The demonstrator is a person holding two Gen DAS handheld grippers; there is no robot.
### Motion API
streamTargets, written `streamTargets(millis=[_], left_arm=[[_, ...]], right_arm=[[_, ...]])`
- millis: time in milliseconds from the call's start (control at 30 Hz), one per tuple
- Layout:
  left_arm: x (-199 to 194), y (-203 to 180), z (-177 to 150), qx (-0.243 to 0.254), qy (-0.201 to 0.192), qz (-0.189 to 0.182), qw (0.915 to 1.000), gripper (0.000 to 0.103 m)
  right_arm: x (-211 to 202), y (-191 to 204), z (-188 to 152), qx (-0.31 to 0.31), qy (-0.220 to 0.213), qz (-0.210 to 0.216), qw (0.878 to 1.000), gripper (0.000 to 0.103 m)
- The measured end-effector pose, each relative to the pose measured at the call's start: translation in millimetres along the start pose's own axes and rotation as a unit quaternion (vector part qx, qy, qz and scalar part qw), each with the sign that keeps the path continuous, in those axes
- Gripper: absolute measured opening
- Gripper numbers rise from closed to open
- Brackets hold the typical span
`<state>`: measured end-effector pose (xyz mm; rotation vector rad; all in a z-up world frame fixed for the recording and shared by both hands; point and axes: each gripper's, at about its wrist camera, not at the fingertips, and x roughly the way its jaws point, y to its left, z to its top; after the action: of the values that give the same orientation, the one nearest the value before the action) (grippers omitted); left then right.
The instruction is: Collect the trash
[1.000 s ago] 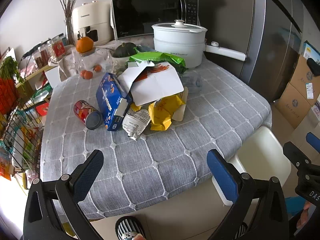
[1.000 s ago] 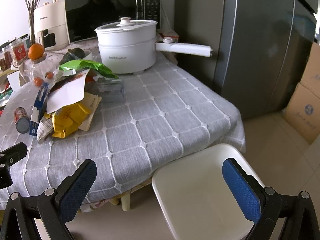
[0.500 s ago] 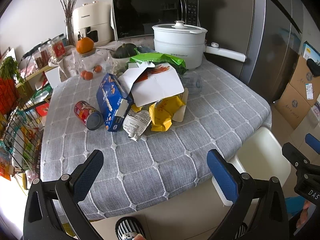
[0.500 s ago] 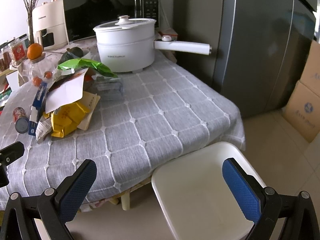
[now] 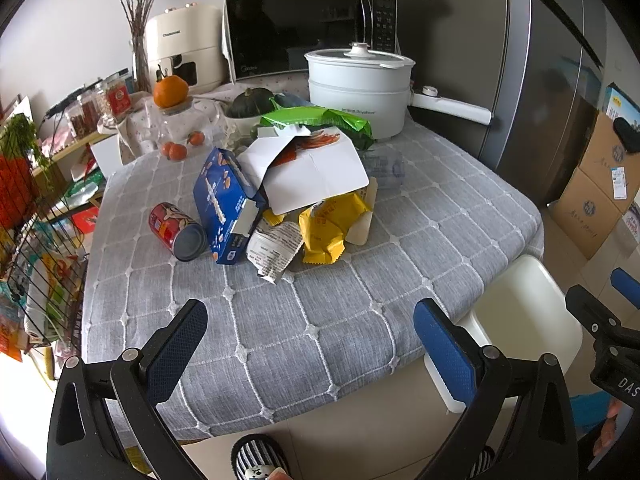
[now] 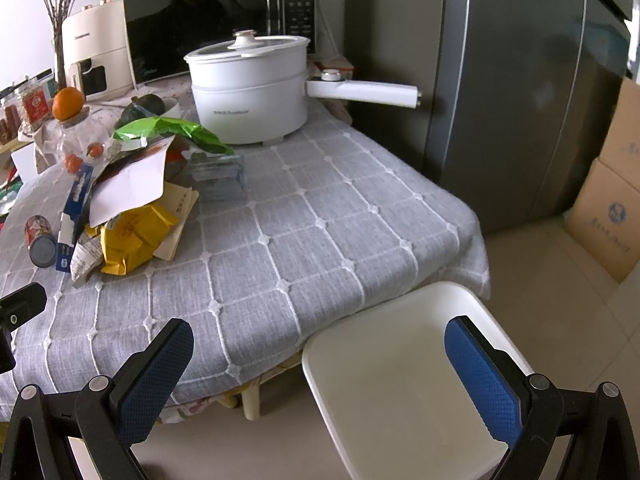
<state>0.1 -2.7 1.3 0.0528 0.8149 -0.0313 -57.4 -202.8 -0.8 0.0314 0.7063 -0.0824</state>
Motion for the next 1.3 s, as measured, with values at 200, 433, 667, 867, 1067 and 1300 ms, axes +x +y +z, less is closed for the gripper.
streamTargets(millis=[200, 433, 667, 867, 1067, 1300], left_arm=[[-0.5, 0.1, -0.6, 0.000, -0.001, 0.000, 1.0000, 0.103], [-0.3, -0.5, -0.2, -0.002, 0.000, 0.000, 1.0000, 0.103], [1.1, -4.9, 4.4, -0.002, -0.001, 0.000, 1.0000, 0.103], [-1.4, 1.5, -1.5, -0.002, -0.003, -0.001, 1.0000, 0.103], [-0.3, 2.8, -2.0, -0.003, -0.005, 0.000, 1.0000, 0.103], [-1.1, 3.6, -2.1, -0.001, -0.008, 0.002, 1.0000, 0.103]], right_arm=[[0.0, -0.5, -0.2, 0.001, -0.001, 0.000, 1.000, 0.103], [0.2, -0.5, -0.1, 0.000, -0.001, 0.000, 1.000, 0.103], [0.2, -0.8, 0.6, 0.002, -0.001, 0.000, 1.000, 0.103], [-1.2, -2.2, 0.6, 0.004, -0.001, 0.001, 1.000, 0.103], [-1.0, -1.9, 0.6, 0.004, -0.001, 0.000, 1.000, 0.103], [-1.3, -1.9, 1.2, 0.003, -0.001, 0.000, 1.000, 0.103]])
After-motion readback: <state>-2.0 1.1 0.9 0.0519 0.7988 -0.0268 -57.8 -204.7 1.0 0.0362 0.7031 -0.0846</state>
